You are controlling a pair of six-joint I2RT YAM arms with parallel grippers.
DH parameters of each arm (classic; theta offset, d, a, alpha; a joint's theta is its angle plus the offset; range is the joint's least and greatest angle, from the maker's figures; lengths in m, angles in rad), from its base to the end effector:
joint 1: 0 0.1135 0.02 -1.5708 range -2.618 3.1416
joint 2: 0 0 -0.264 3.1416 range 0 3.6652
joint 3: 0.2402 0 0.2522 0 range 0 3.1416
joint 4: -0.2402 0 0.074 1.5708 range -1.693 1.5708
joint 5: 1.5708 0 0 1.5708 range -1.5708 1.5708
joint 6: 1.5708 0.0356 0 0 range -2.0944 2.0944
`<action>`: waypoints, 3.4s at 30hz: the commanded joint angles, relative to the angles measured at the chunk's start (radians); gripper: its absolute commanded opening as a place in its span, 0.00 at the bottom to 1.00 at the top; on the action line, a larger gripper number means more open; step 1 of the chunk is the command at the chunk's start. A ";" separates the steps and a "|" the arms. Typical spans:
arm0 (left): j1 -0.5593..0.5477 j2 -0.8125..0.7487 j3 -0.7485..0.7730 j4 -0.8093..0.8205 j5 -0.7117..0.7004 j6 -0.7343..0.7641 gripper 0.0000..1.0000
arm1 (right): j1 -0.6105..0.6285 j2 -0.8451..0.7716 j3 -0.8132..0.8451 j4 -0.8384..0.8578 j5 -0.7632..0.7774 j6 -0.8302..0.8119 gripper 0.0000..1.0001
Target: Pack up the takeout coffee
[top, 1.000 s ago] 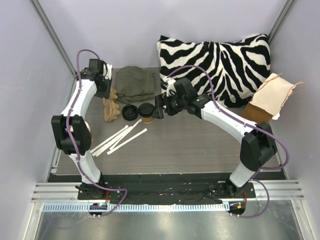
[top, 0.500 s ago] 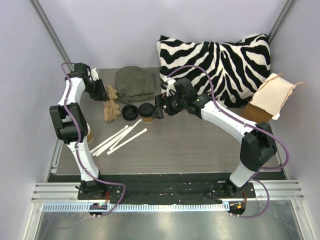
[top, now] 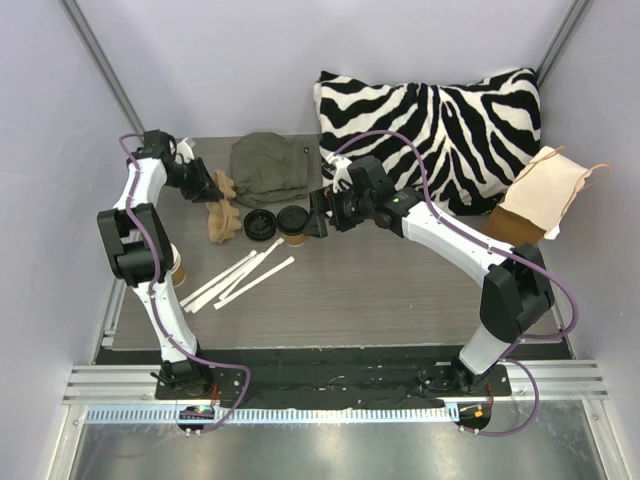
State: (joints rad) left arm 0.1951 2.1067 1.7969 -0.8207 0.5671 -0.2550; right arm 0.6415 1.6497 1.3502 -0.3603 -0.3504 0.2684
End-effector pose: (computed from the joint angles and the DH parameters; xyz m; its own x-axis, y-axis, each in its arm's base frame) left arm 0.4459 0.0686 0.2288 -0.8742 -0.3896 -0.2898 -0.1647 0.7994 -0.5778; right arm 0.2951 0.2357 0.2959 -0.6802 -0.1971 -0.7060 -0.6212 0.6664 0.4124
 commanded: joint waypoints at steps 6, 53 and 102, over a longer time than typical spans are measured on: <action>0.013 0.006 -0.004 0.051 0.036 -0.026 0.28 | 0.000 -0.007 0.021 0.037 -0.009 0.008 0.95; -0.169 -0.114 0.010 -0.080 -0.865 0.531 0.00 | -0.003 0.021 0.037 0.061 -0.050 0.038 0.95; -0.336 -0.255 -0.156 0.060 -0.926 0.551 0.00 | -0.003 0.050 0.058 0.073 -0.079 0.052 0.94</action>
State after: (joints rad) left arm -0.1310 1.9038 1.6714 -0.8104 -0.3565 0.2672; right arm 0.6392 1.7023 1.3655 -0.3195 -0.4118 0.3172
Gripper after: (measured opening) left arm 0.021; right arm 0.942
